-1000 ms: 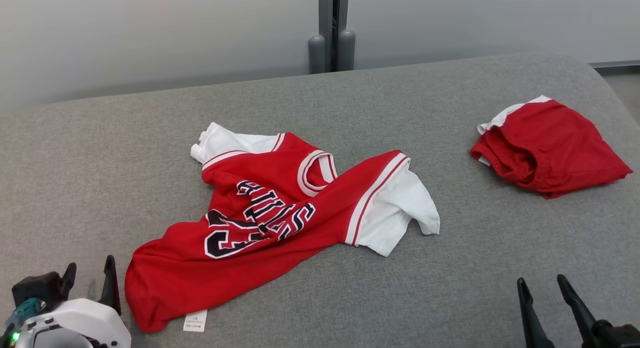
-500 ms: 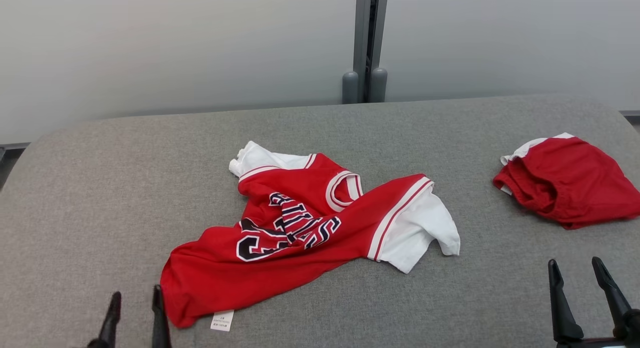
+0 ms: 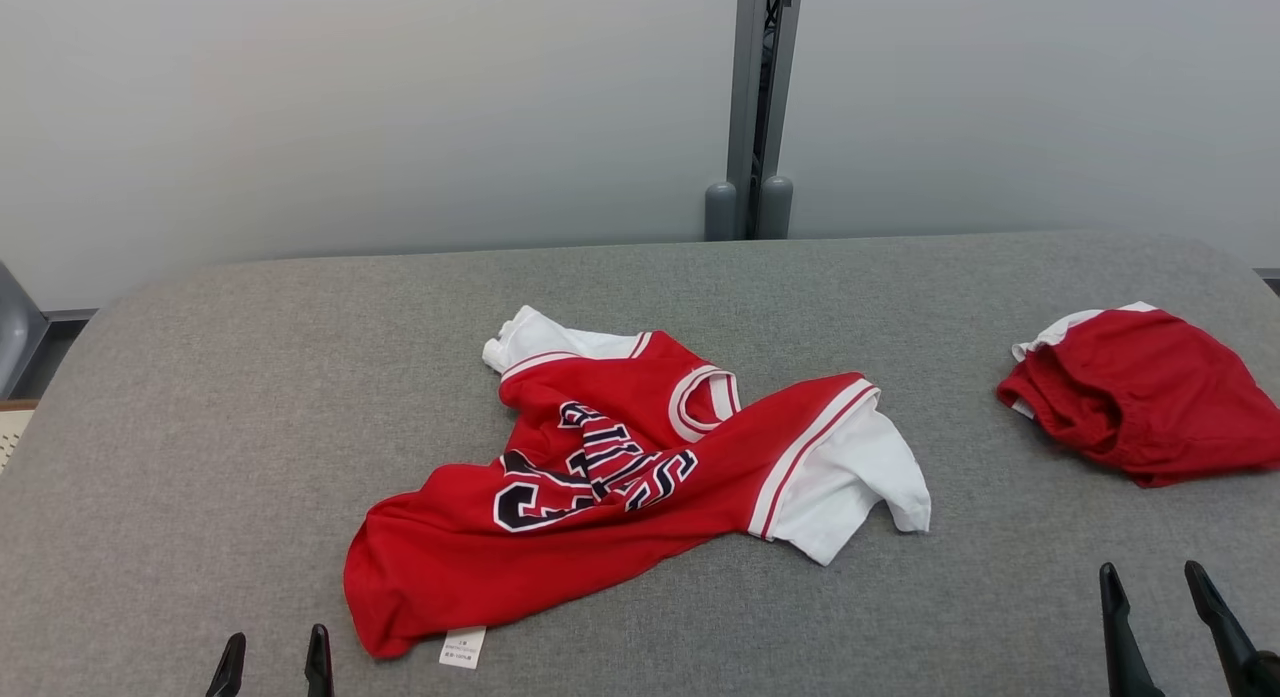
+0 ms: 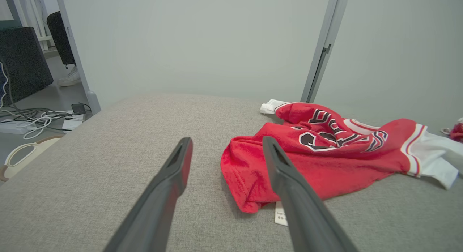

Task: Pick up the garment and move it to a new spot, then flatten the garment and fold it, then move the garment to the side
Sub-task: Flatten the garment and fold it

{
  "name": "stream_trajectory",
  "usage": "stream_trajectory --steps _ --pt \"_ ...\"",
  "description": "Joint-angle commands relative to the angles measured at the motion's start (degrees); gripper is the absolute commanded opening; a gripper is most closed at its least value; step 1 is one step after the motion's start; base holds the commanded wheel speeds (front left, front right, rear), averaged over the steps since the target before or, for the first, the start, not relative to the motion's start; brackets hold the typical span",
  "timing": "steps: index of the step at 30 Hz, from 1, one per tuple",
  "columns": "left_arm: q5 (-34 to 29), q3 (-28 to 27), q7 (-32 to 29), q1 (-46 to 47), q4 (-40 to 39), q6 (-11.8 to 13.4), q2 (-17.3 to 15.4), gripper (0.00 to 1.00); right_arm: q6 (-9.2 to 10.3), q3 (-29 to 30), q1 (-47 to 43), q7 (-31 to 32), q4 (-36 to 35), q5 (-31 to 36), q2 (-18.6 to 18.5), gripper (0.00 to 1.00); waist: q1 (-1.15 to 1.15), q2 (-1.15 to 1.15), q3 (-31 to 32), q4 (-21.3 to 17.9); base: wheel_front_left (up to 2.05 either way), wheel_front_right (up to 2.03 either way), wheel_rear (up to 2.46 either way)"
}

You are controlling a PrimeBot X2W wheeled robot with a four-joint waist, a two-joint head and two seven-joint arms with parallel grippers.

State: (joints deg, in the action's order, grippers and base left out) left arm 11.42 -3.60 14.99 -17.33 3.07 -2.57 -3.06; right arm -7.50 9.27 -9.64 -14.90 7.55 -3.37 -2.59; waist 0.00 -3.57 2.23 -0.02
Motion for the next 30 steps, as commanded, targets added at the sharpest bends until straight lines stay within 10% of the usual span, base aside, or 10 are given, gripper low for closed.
stream_trajectory --steps 1,30 --pt "-0.8 -0.6 0.2 0.0 0.2 -0.7 -0.1 1.0 0.01 0.5 -0.7 -0.2 0.4 0.1 -0.4 1.0 0.0 0.0 0.1 0.1 0.0 0.0 0.0" --pt "2.8 4.9 0.1 2.6 12.0 -4.3 0.1 1.0 0.01 -7.5 4.5 -0.2 0.8 -1.1 -1.0 1.0 0.0 0.0 -0.3 1.7 0.0 0.0 0.0"
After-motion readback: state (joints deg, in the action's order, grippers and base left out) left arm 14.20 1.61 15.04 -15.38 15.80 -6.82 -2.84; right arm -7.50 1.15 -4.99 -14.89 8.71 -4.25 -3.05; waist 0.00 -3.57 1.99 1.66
